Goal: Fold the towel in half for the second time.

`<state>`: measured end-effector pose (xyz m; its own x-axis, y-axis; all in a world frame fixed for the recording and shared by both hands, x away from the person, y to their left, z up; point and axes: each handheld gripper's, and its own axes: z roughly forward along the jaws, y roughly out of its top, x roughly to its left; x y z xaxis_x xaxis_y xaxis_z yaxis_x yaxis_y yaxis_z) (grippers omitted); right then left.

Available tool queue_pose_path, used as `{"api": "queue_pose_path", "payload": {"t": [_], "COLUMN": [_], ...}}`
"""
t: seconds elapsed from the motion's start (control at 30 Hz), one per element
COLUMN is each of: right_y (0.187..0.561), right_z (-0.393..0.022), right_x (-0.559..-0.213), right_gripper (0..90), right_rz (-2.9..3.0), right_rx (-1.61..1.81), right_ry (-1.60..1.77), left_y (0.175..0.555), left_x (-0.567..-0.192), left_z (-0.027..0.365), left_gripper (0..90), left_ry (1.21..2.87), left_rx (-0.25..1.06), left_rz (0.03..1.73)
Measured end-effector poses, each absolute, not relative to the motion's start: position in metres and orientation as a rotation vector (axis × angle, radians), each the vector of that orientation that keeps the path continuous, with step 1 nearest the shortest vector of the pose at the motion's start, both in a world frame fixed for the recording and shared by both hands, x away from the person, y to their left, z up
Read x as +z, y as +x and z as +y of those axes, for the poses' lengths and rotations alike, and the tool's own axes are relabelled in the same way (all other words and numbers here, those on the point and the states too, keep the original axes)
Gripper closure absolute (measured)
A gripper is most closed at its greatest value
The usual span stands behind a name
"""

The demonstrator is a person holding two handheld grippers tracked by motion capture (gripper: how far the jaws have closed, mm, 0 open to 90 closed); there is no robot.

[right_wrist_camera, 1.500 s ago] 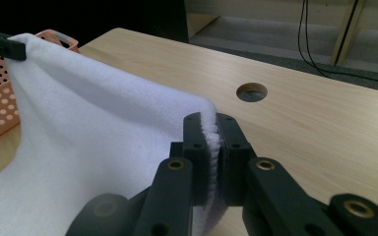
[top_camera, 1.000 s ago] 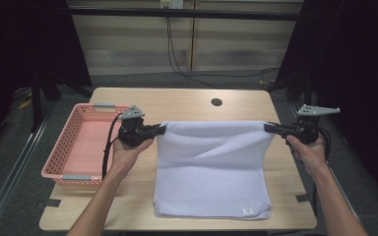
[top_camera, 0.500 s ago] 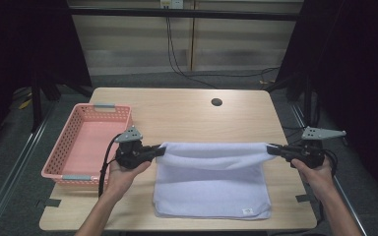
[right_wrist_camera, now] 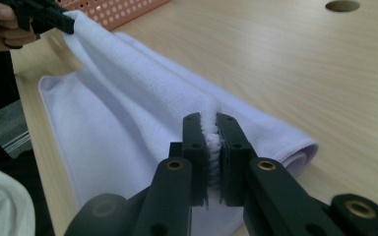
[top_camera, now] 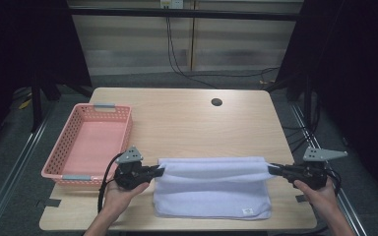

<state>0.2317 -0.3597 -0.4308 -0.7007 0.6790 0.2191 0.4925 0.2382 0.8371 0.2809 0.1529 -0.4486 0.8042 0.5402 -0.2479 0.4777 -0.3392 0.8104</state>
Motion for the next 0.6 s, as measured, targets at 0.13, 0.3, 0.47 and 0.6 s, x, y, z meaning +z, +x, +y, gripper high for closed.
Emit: {"api": "queue_pose_path", "payload": {"t": [0.13,0.3,0.47,0.6], "right_y": [0.222,0.214,0.206,0.200], "right_z": [-0.357,-0.354,-0.351,-0.349], "right_x": [-0.438,-0.451,-0.470,-0.471], "right_gripper": [84.4,83.0,81.7,77.8], "right_rz": [2.347,2.390,2.485,2.527], "right_rx": [1.423,1.376,1.307,1.299], "right_ry": [1.122,1.142,1.161,1.145], "left_y": [0.278,0.273,0.265,0.256], "left_x": [-0.454,-0.468,-0.476,-0.475], "left_z": [0.152,0.154,0.155,0.157], "left_gripper": [82.3,80.3,79.5,77.8], "left_ry": [2.008,2.031,2.085,2.093], "left_rx": [0.063,0.038,0.012,0.006], "left_rz": [0.759,0.768,0.751,0.730]}}
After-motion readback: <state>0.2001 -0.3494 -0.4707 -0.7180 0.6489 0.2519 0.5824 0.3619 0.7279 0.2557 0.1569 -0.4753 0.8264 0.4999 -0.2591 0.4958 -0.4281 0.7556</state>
